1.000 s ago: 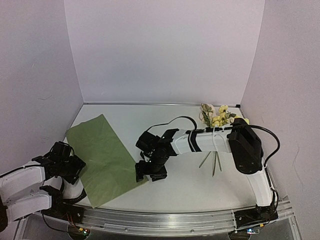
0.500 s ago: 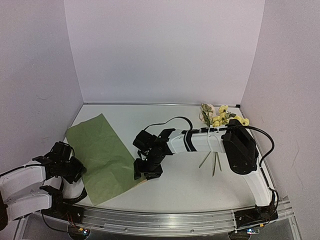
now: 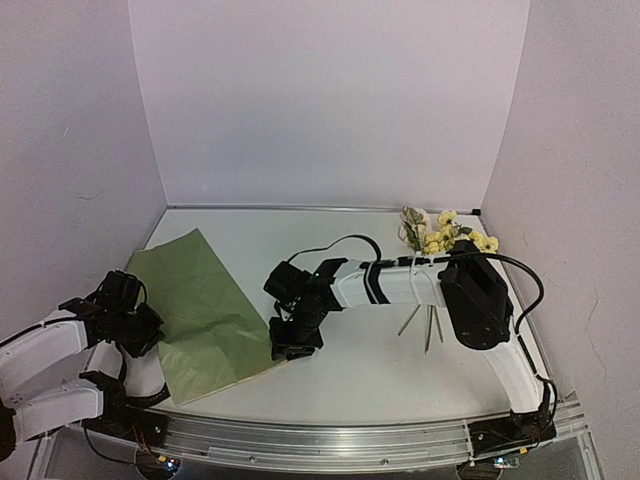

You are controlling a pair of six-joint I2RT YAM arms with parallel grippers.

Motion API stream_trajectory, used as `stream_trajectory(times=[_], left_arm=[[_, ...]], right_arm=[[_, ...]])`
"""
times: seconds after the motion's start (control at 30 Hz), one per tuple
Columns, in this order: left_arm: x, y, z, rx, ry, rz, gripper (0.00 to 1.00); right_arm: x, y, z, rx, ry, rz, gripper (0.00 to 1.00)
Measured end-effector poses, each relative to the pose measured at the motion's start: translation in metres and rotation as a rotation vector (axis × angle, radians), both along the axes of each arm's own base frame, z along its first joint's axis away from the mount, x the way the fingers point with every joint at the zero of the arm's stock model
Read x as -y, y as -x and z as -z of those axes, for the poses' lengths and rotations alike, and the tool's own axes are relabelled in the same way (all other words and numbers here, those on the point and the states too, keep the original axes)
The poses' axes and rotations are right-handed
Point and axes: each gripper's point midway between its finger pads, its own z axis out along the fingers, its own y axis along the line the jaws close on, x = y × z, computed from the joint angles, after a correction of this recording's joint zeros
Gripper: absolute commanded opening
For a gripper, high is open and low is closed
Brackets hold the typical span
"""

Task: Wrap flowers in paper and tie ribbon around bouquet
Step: Pick up the folded wrapping paper from the corner of the board.

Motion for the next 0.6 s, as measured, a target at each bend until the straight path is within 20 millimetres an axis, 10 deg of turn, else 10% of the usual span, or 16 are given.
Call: stream_trajectory(times=[0.4,0.6], left_arm=[[0.033,-0.050,-0.076,0.096,-0.092,0.284,0.00],[0.059,-0.058,-0.096,0.117,-0.009,0.332,0.00]], right_arm=[[0.017,0.006,-0.010,0.030,0.027,-0.055,0.57],[0.052,0.007,-0.065,0.175,0.029,-0.124,0.82]])
